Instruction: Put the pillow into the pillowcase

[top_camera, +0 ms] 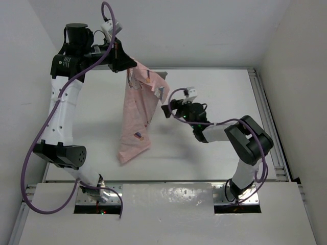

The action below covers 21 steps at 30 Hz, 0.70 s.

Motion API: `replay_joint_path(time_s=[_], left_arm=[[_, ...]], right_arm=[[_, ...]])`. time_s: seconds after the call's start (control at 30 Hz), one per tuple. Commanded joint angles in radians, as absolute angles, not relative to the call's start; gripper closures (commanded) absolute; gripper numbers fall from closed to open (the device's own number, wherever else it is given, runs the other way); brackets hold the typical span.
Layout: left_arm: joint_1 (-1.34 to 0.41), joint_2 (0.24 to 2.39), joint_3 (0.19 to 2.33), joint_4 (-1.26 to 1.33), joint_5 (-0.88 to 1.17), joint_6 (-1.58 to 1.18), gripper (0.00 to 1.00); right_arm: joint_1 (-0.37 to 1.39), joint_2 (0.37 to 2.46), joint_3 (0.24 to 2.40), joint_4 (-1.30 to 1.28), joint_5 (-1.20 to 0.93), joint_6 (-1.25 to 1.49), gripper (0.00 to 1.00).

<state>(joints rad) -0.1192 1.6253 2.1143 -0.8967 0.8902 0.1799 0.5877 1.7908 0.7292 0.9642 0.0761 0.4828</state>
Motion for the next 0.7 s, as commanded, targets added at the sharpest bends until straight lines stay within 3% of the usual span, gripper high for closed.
replay_joint_path(time_s=[0.0, 0.13, 0.4, 0.67], left_arm=[[-0.129, 1.600, 2.186, -0.877, 0.894, 0.261, 1.00], [-0.136, 1.605, 2.197, -0.907, 0.874, 0.278, 1.00], [-0.166, 1.611, 2.243, -0.933, 0.839, 0.290, 1.00], [-0.179, 1.606, 2.246, -0.940, 0.822, 0.293, 1.00]], right_arm=[[0.404, 1.787, 0.663, 1.268, -0.257, 0.869, 0.14], [0.308, 1.902, 0.666, 1.622, -0.466, 1.141, 0.06], [0.321, 1.934, 0.782, 1.526, -0.529, 1.144, 0.07], [0.379, 2.068, 1.058, 1.343, -0.551, 1.122, 0.08]])
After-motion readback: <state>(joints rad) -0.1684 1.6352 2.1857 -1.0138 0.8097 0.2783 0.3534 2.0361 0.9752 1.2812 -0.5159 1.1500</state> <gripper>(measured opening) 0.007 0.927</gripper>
